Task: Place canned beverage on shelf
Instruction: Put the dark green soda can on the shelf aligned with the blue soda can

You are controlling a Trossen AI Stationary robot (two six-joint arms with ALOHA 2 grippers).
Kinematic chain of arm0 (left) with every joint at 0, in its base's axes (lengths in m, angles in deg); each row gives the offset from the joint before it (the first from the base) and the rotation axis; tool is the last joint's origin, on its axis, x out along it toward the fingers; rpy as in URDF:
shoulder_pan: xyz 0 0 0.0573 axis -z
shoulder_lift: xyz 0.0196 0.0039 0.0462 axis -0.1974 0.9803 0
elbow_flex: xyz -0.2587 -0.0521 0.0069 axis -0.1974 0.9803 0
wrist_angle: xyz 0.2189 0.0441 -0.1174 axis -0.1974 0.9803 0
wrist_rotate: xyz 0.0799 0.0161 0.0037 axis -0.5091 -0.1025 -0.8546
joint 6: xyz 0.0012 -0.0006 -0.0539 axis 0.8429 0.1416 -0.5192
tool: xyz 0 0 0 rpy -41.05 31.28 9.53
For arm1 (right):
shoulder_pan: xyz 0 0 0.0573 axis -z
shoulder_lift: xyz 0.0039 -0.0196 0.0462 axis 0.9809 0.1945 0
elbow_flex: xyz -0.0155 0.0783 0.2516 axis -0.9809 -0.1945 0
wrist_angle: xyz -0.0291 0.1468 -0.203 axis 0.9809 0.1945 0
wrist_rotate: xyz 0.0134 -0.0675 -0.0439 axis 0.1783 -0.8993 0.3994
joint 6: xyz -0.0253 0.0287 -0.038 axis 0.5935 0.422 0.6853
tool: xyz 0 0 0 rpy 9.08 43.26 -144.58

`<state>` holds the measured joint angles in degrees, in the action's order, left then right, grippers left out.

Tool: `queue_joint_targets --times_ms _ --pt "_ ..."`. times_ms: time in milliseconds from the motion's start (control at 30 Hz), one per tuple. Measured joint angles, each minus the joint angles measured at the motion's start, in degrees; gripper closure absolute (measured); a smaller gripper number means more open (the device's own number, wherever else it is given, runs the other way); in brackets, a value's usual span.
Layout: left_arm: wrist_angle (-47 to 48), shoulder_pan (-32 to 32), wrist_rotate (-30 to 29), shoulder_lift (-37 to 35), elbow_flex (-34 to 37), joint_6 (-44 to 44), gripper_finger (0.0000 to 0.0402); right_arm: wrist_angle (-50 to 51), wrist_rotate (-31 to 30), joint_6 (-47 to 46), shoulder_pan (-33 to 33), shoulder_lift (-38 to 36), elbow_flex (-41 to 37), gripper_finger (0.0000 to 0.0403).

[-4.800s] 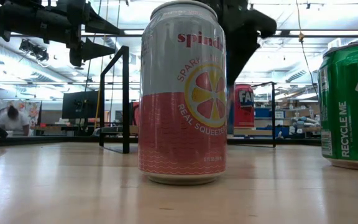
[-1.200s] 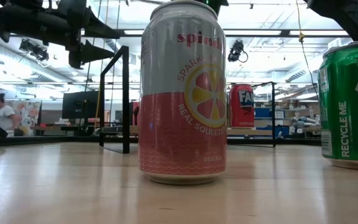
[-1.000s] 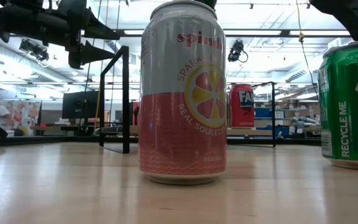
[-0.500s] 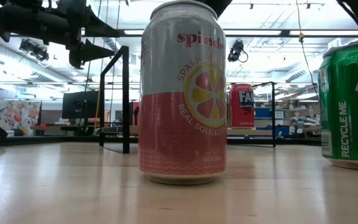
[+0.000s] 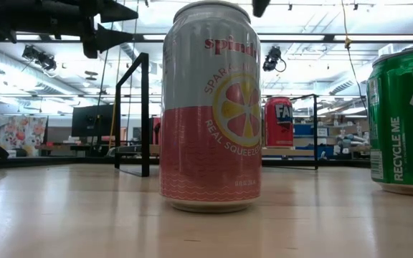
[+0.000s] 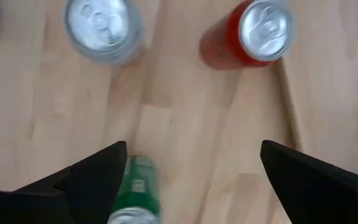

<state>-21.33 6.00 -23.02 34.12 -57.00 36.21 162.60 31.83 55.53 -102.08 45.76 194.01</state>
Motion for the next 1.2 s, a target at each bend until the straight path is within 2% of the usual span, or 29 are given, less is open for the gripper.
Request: queue_joint_targets --times_ms 167,333,633,800,967,1200 --pt "0.47 0.0 0.06 0.0 0.0 -2.75 0.0045 -1.98 -0.98 -5.51 -3.63 0.02 -3.75 0.0023" --pt "1.57 0.16 2.3 0.0 0.0 -5.57 0.0045 -2.71 -2.0 -8.13 -4.5 -0.81 -9.19 0.0023" --pt "2.68 2.2 2.82 0.01 0.0 -5.82 0.0045 -12.58 -0.75 -10.66 -4.42 -10.67 -25.14 0.0023" --pt "3.59 2.51 2.82 0.02 0.0 -6.06 0.0045 -19.19 1.88 -13.92 -4.9 -16.0 -34.24 0.0023" --pt "3.6 2.51 2.78 0.0 0.0 -6.63 0.0045 -19.7 4.62 -15.87 -6.32 -18.53 -40.94 0.0021" --pt "4.38 2.51 2.7 0.0 0.0 -8.49 0.0045 -22.44 5.15 -14.44 -7.0 -19.08 -46.69 0.0005"
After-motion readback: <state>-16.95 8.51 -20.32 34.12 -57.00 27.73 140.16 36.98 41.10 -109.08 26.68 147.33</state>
